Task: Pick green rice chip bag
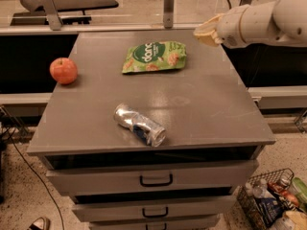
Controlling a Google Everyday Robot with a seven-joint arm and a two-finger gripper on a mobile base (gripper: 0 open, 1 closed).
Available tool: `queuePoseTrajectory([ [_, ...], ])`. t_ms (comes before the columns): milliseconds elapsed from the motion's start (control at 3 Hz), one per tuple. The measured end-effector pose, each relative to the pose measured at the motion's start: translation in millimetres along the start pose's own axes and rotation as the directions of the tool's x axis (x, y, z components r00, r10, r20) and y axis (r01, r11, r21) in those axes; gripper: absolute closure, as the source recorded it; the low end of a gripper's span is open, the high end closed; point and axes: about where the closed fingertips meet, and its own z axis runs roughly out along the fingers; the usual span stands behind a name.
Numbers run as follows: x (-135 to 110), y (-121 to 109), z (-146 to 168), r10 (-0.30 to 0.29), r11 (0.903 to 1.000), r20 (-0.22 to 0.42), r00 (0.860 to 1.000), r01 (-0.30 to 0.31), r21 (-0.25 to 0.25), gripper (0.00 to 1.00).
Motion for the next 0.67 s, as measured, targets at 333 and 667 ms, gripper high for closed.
queuePoseTrajectory([
  [333, -13.3, -7.8, -14.8, 0.012, 0.9999, 0.048, 0.999, -0.012, 0.007, 0.87],
  [667, -15.4, -6.7, -13.8, 0.012, 0.9999, 0.051, 0.999, -0.012, 0.002, 0.64],
])
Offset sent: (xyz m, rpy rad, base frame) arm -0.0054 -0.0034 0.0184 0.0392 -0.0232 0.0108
